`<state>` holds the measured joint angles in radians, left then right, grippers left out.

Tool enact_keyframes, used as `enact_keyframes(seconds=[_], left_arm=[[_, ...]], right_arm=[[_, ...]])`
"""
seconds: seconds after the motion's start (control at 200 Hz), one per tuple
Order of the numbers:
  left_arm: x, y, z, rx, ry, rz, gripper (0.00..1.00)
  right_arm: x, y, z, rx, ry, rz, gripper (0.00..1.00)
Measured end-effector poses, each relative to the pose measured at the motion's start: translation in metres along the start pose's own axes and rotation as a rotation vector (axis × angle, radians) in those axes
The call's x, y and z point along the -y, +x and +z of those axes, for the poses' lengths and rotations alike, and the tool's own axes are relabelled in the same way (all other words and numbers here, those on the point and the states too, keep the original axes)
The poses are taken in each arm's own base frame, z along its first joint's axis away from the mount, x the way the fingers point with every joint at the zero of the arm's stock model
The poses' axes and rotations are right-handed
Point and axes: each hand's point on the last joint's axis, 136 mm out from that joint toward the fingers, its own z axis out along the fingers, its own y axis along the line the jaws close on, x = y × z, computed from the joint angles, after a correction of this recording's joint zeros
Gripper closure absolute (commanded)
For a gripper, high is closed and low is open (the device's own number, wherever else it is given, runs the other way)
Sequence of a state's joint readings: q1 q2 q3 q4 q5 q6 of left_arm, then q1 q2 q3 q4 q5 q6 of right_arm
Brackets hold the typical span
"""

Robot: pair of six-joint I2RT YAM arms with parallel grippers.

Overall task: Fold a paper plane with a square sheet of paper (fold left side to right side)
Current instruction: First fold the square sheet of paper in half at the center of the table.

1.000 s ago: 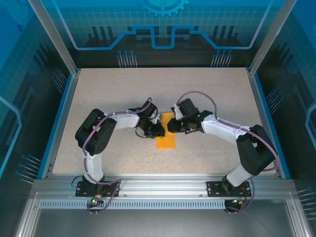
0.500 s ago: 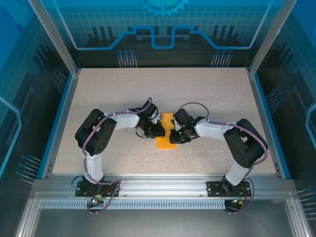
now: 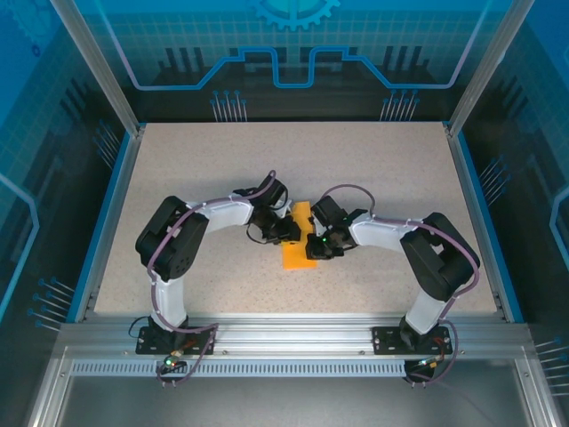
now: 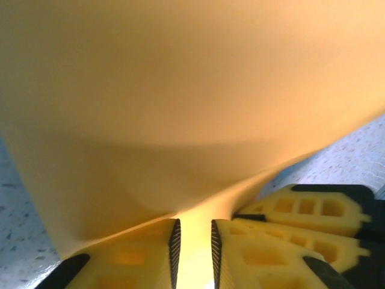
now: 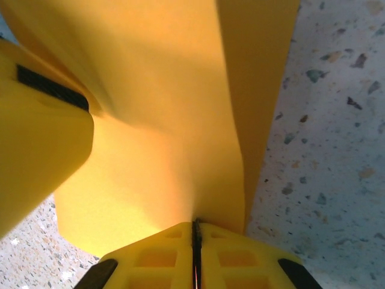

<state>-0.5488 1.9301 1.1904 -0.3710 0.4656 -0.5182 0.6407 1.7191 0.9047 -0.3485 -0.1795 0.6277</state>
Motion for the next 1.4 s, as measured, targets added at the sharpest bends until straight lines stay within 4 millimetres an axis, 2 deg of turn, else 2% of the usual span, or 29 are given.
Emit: enact_keyframes(seconds=[0.12,0.205,0.635,0.895,1.401], left_arm=[[0.006,-0.013,-0.003,0.023,0.011,0.015,0.82],[0.003,-0.019,-0.001,0.026,0.008,0.019,0.84],[-0.02,-0.022,0.01,-0.001,-0.023,-0.003,0.87],[-0.021,-0.024,0.009,-0.003,-0.005,0.011,0.87],[-0.036,-0.05,-0.001,0.055,0.028,0.002,0.85]], right_arm=[[0.001,0.0,0.0,-0.003,0.006,0.001,0.92],[0.001,0.0,0.0,-0.003,0.007,-0.002,0.92],[0.002,0.0,0.0,-0.022,0.021,-0.014,0.93],[0.002,0.001,0.0,-0.032,0.027,-0.03,0.93],[0.002,0.001,0.0,-0.034,0.028,-0.048,0.93]])
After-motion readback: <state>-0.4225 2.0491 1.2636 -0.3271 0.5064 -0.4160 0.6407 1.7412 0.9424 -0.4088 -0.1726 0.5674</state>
